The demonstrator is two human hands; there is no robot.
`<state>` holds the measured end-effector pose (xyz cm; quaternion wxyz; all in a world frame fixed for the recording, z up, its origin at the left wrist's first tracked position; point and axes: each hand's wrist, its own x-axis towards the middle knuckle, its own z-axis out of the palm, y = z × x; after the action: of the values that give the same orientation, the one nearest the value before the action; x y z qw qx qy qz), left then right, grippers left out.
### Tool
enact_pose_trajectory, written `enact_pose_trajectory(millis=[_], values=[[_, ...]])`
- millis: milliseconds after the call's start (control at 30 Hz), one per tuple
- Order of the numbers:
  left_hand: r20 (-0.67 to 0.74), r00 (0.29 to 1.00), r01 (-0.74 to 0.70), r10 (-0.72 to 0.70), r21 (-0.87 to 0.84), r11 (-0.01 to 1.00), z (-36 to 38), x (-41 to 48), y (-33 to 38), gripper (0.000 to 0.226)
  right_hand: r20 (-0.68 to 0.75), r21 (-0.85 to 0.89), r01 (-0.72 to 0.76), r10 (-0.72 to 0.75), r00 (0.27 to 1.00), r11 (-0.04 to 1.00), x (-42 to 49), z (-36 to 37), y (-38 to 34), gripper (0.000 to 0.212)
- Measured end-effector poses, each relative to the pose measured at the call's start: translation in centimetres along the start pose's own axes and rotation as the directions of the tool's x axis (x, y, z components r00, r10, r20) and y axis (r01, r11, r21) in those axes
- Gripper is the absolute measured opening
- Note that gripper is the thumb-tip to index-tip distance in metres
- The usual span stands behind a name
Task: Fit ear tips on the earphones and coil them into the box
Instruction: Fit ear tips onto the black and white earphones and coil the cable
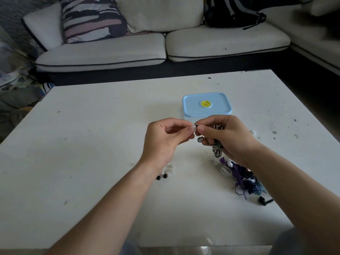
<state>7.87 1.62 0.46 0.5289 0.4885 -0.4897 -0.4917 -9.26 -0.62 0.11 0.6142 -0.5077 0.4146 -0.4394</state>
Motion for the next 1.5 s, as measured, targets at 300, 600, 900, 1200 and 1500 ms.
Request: enact_pose_trajectory(millis=[300,600,900,1200,1500], values=[[0.18,0.949,0.284,-0.261,-0.122,0.951,-0.8,0.3,0.2,0.019,0.184,0.13,-0.18,0.155,0.971,0.975,-0.1,-0.1,0.0,0.016],[0.222,0.905,0.392,-0.362,-0.107,0.914,-1.0,0.2,-0.3,0.015,0.134,0.283,-0.231,0.2,0.97,0.931,0.0,0.1,-0.1,0.014],[0.22,0.886,0.449,-0.407,-0.193,0.873,-0.8,0.1,-0.5,0.019,0.035,0.363,-0.24,0.244,0.969,0.9,0.1,0.5,0.2,0.018],[0.2,0.85,0.523,-0.487,-0.202,0.828,-1.5,0.4,-0.3,0.013,0.021,0.198,-0.25,0.251,0.968,0.948,0.2,0.1,0.7,0.007],[0.155,0.849,0.528,-0.504,-0.256,0.81,-1.8,0.7,-0.4,0.016,-0.061,0.078,-0.261,0.266,0.962,0.962,0.4,0.1,1.7,0.008]])
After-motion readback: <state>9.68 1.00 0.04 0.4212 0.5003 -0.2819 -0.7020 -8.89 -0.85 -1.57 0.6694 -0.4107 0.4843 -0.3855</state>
